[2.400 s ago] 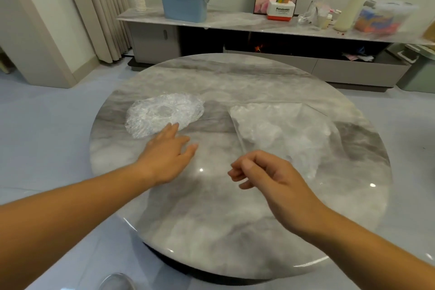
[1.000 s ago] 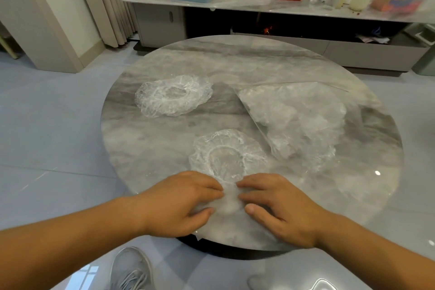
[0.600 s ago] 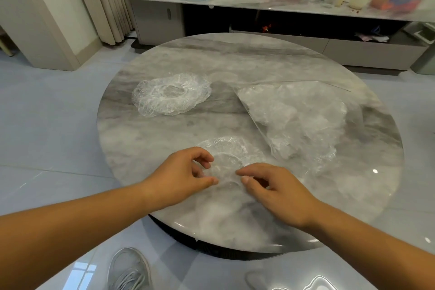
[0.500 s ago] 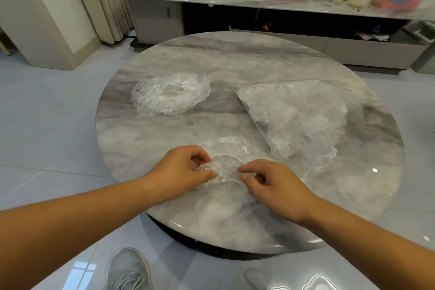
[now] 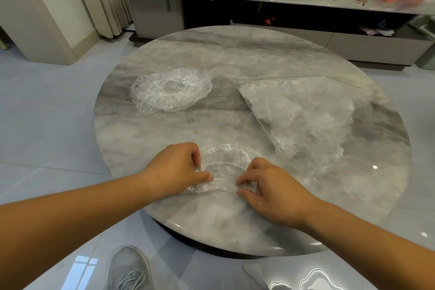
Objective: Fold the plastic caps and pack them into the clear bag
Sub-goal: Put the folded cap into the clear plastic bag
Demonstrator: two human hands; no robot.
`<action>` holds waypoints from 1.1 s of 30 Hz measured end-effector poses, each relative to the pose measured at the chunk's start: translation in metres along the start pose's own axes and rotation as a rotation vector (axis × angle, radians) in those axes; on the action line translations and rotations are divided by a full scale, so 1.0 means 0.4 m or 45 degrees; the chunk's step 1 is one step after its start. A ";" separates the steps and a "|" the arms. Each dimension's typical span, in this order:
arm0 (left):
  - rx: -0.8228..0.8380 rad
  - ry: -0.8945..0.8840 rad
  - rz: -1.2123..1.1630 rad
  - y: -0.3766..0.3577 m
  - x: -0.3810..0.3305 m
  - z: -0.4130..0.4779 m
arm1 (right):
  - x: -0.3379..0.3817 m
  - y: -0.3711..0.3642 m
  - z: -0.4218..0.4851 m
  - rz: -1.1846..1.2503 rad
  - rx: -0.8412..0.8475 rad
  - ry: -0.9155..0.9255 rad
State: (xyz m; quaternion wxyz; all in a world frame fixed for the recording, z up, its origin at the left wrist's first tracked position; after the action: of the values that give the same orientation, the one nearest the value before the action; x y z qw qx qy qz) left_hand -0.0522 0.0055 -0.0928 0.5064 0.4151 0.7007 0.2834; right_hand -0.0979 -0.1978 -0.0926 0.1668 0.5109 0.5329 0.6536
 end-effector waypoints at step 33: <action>0.381 -0.044 0.016 0.013 -0.011 0.025 | 0.072 -0.041 -0.041 -0.483 -0.066 0.729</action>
State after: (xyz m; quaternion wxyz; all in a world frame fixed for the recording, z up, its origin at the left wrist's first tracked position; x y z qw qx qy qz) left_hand -0.0406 0.0041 -0.0897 0.4491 0.4952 0.7236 0.1718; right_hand -0.1294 -0.1783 -0.0913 0.1420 0.1941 0.6267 0.7412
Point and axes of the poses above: each hand's wrist, its own z-axis towards the middle knuckle, its own y-axis out of the back of the hand, x = y × z, the point moved 6 cm from there along z, towards the middle knuckle, and after that the axes turned 10 degrees about y, right-handed, at the moved point
